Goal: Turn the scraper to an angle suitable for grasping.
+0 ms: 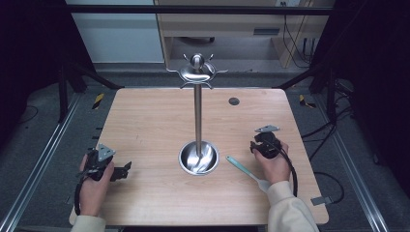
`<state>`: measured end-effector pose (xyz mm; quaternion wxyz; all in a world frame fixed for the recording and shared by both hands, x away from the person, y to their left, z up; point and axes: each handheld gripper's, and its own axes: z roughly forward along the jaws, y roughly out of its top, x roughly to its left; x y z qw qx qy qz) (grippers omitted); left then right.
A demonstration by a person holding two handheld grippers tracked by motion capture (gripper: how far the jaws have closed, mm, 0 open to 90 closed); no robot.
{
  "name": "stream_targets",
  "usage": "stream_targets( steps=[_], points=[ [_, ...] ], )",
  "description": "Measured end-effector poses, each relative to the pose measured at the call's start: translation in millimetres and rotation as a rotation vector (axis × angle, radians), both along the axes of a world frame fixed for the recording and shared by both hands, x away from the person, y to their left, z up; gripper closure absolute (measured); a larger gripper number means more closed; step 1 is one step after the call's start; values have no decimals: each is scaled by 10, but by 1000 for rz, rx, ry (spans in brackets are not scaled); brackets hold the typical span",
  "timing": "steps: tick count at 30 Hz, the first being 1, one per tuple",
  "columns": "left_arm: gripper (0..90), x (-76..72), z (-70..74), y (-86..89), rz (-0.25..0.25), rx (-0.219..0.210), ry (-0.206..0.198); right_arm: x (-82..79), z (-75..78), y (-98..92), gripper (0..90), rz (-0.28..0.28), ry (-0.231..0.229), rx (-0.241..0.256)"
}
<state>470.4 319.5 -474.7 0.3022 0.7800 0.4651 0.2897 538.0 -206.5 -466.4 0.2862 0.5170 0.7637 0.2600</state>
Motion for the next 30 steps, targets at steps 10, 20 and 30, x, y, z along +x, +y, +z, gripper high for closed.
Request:
stream_targets(
  steps=[10,20,30],
  points=[
    [34,0,1,-1,-2,4,-1,-60,-11,207,808,129,10,-7],
    [34,-1,2,-8,-6,7,0,-110,-22,388,900,233,47,4],
    [34,3,3,-8,-8,13,0,-126,-27,442,900,272,77,14]
  ],
)
